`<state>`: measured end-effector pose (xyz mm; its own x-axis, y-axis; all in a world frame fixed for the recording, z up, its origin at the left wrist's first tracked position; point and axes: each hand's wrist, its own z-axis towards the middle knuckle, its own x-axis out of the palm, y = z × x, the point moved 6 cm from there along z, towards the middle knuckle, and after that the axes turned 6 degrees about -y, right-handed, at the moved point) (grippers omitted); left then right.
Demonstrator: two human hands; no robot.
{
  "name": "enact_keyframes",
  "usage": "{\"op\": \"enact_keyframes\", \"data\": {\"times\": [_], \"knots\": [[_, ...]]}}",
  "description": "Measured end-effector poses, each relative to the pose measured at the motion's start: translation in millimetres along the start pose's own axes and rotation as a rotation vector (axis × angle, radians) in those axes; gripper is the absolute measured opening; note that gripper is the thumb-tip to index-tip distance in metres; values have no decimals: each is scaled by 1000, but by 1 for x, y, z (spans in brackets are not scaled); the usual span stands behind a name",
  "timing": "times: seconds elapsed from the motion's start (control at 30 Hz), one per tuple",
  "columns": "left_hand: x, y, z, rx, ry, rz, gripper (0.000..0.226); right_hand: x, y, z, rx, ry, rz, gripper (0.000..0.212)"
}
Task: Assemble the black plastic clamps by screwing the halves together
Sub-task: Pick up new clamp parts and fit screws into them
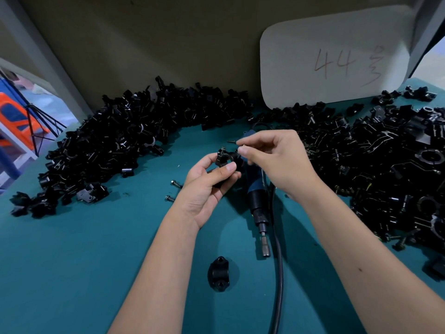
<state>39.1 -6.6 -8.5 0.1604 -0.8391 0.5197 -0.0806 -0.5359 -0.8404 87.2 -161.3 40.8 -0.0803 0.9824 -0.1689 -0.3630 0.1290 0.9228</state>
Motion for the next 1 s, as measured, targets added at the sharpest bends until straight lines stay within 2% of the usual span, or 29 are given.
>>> {"op": "enact_keyframes", "data": {"times": [0.13, 0.27, 0.37, 0.6, 0.7, 0.8, 0.9, 1.0], "knots": [[-1, -2, 1, 7, -10, -22, 39, 4, -2, -2, -45, 59, -84, 6], [-2, -4, 1, 10, 11, -7, 37, 5, -5, -5, -6, -3, 97, 11], [0, -2, 0, 2, 25, -5, 33, 0, -5, -1, -30, -47, 75, 11], [0, 0, 0, -5, 27, -11, 34, 5, -9, -4, -29, 55, 27, 9], [1, 0, 0, -13, 38, -70, 34, 6, -6, -4, -16, 79, 111, 15], [4, 0, -1, -29, 60, -137, 19, 11, -6, -5, 79, 87, 264, 15], [7, 1, -3, -34, 84, -150, 21, 14, -3, -6, 121, 87, 321, 7], [10, 1, -4, -28, 99, -138, 22, 11, -3, -5, 139, 70, 335, 13]]}}
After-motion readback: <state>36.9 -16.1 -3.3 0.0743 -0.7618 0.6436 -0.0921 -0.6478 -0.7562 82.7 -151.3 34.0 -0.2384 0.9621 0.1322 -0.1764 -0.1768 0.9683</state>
